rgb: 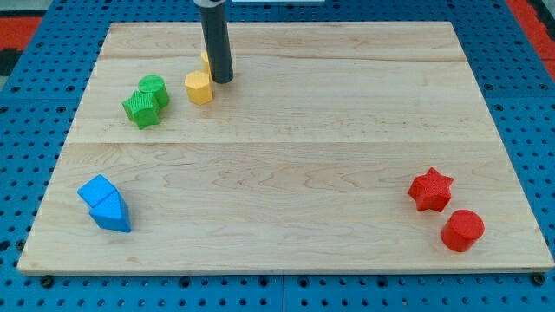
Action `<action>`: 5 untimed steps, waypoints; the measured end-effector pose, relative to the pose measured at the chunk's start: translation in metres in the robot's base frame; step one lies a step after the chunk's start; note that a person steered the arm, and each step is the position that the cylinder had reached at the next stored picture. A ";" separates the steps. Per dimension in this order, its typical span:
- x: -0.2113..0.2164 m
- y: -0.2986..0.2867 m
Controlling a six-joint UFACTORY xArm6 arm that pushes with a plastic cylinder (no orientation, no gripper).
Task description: Move the yellow blocks closer to the top of green blocks
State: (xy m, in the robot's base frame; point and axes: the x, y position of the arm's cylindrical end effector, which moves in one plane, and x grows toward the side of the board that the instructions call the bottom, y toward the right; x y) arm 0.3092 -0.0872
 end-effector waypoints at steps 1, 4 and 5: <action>-0.041 -0.020; -0.087 -0.002; -0.100 -0.052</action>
State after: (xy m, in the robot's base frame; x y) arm 0.2090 -0.1390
